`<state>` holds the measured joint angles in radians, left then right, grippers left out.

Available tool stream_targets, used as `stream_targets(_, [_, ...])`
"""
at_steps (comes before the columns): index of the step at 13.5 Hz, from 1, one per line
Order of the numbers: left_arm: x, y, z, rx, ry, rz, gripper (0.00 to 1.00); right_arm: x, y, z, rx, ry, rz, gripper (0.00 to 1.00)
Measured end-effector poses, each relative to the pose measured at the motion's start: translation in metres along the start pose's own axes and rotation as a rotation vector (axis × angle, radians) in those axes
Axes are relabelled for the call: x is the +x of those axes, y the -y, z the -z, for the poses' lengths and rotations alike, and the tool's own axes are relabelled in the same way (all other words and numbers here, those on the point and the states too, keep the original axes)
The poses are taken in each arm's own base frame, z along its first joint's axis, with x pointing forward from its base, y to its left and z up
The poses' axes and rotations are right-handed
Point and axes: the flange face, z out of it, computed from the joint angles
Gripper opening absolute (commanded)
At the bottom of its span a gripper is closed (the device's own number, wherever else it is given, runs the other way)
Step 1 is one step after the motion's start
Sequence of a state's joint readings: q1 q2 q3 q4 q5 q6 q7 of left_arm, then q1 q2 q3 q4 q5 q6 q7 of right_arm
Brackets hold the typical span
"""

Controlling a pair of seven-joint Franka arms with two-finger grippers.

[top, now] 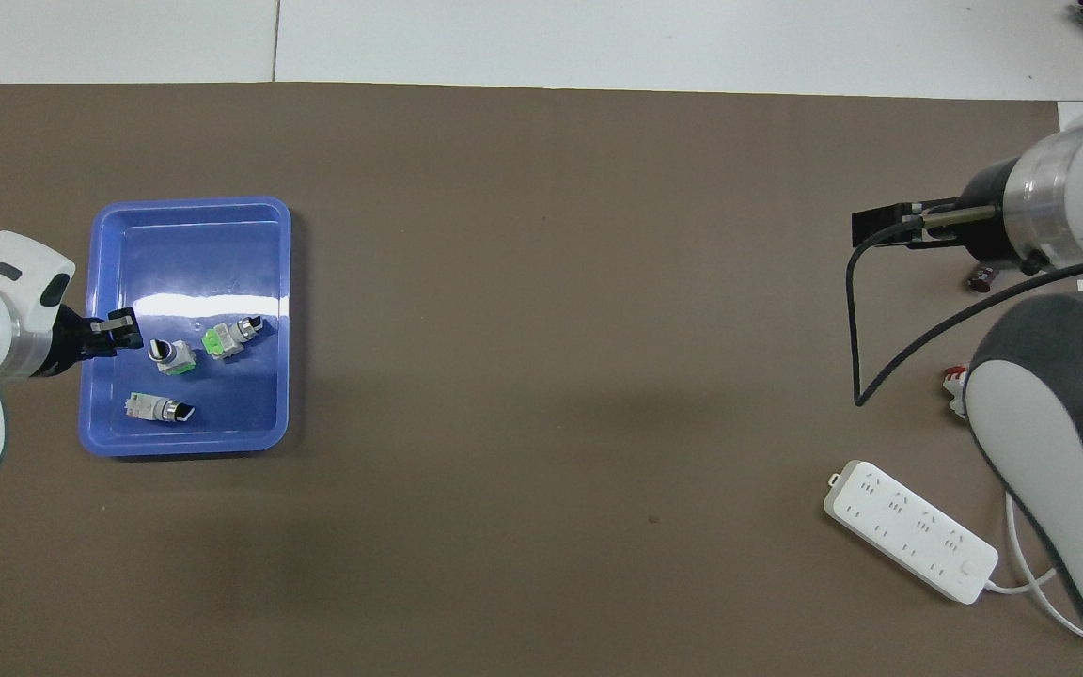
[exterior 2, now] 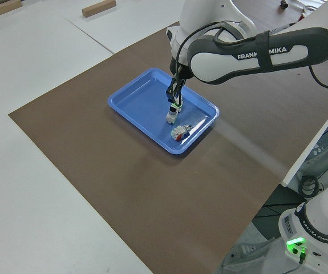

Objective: Turn and place switch with both arms

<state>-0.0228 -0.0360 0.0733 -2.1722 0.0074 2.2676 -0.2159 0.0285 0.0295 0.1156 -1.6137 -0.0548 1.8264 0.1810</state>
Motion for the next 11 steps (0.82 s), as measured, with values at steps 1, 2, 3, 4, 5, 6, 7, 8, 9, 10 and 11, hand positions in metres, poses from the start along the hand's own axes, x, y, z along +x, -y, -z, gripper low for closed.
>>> stream_targets(1, [0.006, 0.002, 0.006, -0.002, -0.014, 0.004, 0.53, -0.003, -0.002, -0.002, -0.008, 0.033, -0.053, 1.00])
stream_targets(2, [0.014, 0.002, 0.012, -0.002, -0.023, 0.006, 0.53, -0.006, -0.004, -0.003, -0.015, 0.061, -0.100, 1.00])
stream_targets(3, [0.021, 0.001, 0.019, 0.000, -0.016, 0.005, 0.53, -0.009, -0.005, -0.005, -0.022, 0.082, -0.136, 1.00])
stream_targets(4, [0.029, -0.002, 0.029, 0.006, 0.003, 0.003, 0.53, -0.010, -0.006, -0.005, -0.027, 0.099, -0.155, 1.00])
stream_targets(5, [0.037, -0.005, 0.040, 0.013, 0.032, 0.000, 0.53, -0.013, -0.007, -0.006, -0.033, 0.117, -0.164, 1.00])
stream_targets(6, [0.044, -0.009, 0.052, 0.020, 0.059, -0.003, 0.53, -0.015, -0.008, -0.007, -0.035, 0.135, -0.171, 1.00])
stream_targets(7, [0.050, -0.012, 0.064, 0.029, 0.084, -0.007, 0.52, -0.017, -0.007, -0.007, -0.032, 0.148, -0.176, 1.00])
stream_targets(8, [0.055, -0.014, 0.074, 0.042, 0.108, -0.014, 0.51, -0.018, -0.007, -0.007, -0.026, 0.156, -0.178, 1.00])
stream_targets(9, [0.058, -0.016, 0.082, 0.051, 0.128, -0.022, 0.50, -0.019, -0.006, -0.006, -0.018, 0.166, -0.181, 1.00])
stream_targets(10, [0.059, -0.018, 0.088, 0.057, 0.144, -0.031, 0.51, -0.021, -0.006, -0.005, -0.015, 0.175, -0.182, 1.00])
stream_targets(11, [0.058, -0.020, 0.094, 0.060, 0.161, -0.047, 0.52, -0.023, -0.006, -0.004, -0.017, 0.186, -0.182, 1.00])
